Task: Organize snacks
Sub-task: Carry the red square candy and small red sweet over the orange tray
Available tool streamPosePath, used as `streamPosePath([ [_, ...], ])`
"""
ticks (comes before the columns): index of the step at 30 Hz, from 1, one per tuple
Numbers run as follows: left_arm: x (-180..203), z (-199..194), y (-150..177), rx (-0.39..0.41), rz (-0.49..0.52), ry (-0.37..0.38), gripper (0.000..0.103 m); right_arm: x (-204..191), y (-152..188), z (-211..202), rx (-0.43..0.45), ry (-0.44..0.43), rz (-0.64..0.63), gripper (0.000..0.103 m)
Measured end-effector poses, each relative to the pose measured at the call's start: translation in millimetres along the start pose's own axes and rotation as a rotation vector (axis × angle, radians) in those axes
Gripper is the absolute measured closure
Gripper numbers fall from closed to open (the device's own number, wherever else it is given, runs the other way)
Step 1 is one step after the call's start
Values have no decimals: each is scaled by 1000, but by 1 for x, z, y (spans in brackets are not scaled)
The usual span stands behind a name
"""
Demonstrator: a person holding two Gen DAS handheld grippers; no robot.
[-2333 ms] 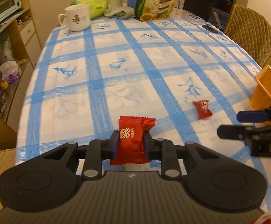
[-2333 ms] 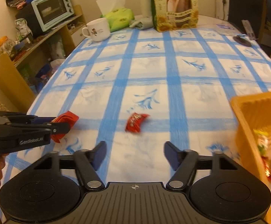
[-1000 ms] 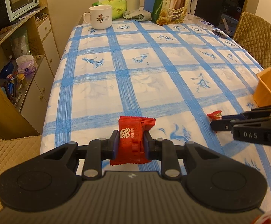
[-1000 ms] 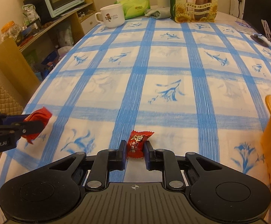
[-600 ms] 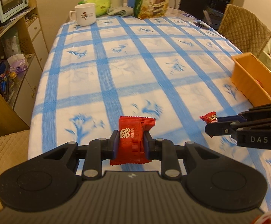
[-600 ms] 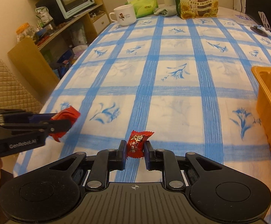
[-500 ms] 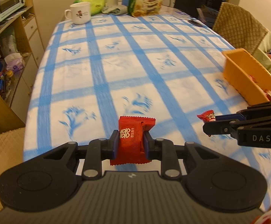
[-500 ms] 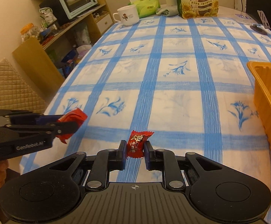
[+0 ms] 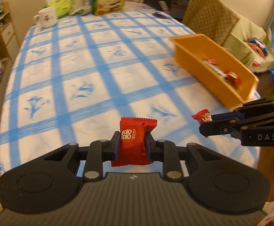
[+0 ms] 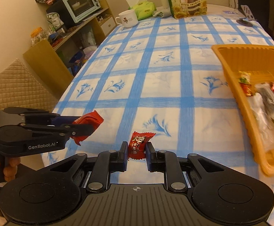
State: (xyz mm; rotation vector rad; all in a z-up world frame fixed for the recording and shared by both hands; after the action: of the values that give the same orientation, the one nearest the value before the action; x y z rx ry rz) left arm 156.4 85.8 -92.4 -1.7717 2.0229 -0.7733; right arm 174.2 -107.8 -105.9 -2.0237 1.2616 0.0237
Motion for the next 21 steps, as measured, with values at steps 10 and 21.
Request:
streamPosePath([
  [10,88,3,-18,20,124,113,79,49,32,-74,50,90,87,83],
  [21,166,15,-58,89,228,192,79,102,42,-140,147,203,144,83],
])
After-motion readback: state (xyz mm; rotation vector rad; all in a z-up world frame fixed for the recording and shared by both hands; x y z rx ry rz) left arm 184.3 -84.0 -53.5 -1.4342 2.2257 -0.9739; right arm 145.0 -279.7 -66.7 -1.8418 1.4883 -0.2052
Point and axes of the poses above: each gripper's, at about its wrist camera, not at the fingertips, and z roughly the way its jaws point, x to its right, y to its underside, the point moved 2 cm from there along z, roughly the way its jaws point, and after that the axes turned 2 degrees about z, right-handed, at the moved point
